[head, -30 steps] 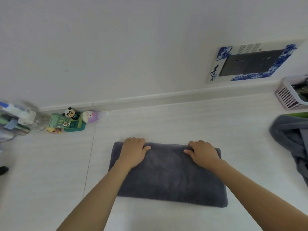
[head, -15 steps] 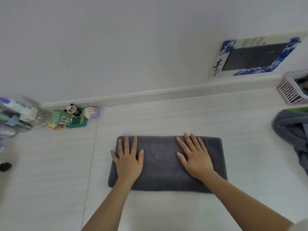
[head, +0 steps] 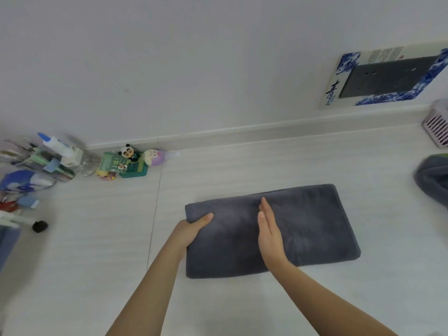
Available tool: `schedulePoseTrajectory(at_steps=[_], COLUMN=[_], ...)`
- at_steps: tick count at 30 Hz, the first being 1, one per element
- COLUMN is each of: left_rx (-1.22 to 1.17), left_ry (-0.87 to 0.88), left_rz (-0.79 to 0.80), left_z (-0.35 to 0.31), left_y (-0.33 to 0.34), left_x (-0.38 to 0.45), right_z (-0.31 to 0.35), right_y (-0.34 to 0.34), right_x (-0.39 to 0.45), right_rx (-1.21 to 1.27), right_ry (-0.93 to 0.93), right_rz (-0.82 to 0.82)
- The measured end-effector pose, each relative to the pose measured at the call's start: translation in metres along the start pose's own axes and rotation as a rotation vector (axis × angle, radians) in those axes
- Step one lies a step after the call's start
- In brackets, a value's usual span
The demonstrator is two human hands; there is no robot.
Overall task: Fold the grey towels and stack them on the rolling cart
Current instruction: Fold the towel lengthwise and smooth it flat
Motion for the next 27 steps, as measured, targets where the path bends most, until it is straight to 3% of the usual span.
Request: schedulePoseTrajectory(at_steps=[6,12,14,18,20,23,27], left_rx=[-0.145,0.089,0.162,0.177,0.154,0.101,0.054], left_ry=[0.256,0.361,0.382,0.430,0.447,0.477,0.488], left_rz=[0.117,0.044,0.000,-0.038,-0.029,-0.043,-0.031], left_z=[-0.044,-0.103,-0.116,-0.136,-0.147,-0.159,-0.169], left_y=[0.009,0.045,0.055,0.073,0.092,0.122,0.178], left_x=[-0.044,-0.069,-0.072,-0.078,-0.081,-0.085,-0.085], right_z=[-0.012,0.012,0.022,0.028,0.020,0.014,0.027], right_y=[-0.008,-0.020,-0.043,-0.112,-0.138,-0.145,-0.173], right_x=[0.007,0.015,0.016,0.009,0.008,0.013,0.016], right_rx=[0.164,0.470,0.534,0.215,0.159,0.208,0.526], right_ry=[0.036,0.184,0.206,0.063,0.114,0.225,0.225], right_rz=[0.027,0.159,0.057,-0.418,-0.477,-0.331,-0.146])
Point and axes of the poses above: each hand's wrist, its own x-axis towards the middle knuckle, its own y-axis out of the palm, z = x × y, the point moved 4 cm from there along x, towards the middle knuckle, and after that the axes turned 9 degrees about x, right-handed, at the moved point
